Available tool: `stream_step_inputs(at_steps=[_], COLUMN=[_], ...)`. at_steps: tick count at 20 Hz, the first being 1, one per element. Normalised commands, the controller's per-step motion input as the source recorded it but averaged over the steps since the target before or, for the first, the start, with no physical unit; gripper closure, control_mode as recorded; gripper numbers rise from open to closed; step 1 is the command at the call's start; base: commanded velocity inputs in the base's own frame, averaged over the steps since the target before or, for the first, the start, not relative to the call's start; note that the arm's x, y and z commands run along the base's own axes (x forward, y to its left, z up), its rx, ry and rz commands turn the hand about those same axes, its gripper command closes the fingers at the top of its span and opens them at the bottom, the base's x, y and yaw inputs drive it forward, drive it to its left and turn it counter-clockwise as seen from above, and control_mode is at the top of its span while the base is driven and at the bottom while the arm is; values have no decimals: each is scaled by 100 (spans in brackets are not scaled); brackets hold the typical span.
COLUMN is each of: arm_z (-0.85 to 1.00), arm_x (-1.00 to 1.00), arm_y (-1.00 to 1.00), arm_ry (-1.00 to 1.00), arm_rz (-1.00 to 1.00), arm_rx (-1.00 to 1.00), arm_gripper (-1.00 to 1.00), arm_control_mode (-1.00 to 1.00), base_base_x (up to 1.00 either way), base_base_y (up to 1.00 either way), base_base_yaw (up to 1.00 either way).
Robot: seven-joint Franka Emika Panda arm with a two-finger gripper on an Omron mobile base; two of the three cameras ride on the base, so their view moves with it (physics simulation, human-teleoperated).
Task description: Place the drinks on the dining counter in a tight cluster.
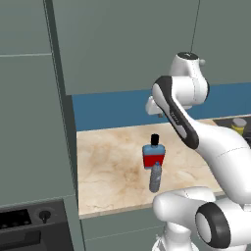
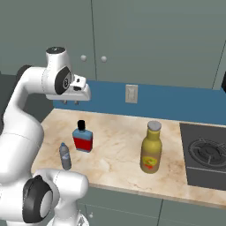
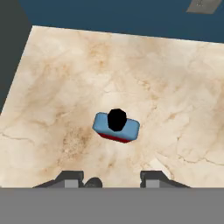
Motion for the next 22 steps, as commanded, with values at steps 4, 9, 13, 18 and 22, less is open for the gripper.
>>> stream_step_inputs(at_steps=[4, 9, 13, 18, 22], arm_z=[-8, -38, -29, -8, -18], arm_x=[22, 19, 2, -21, -35], arm_y=[-23, -81, -100, -24, 4], arm_ry=[1, 12, 11, 2, 1], arm_rz=[-14, -34, -40, -6, 0], arm_rx=[-1, -2, 0, 0, 0], arm_gripper=[-100, -100, -100, -100, -100], arm_control_mode=[-100, -100, -100, -100, -100], base_base_x=[0, 0, 0, 0, 0], base_base_y=[0, 0, 0, 0, 0], base_base_yaw=[0, 0, 0, 0, 0])
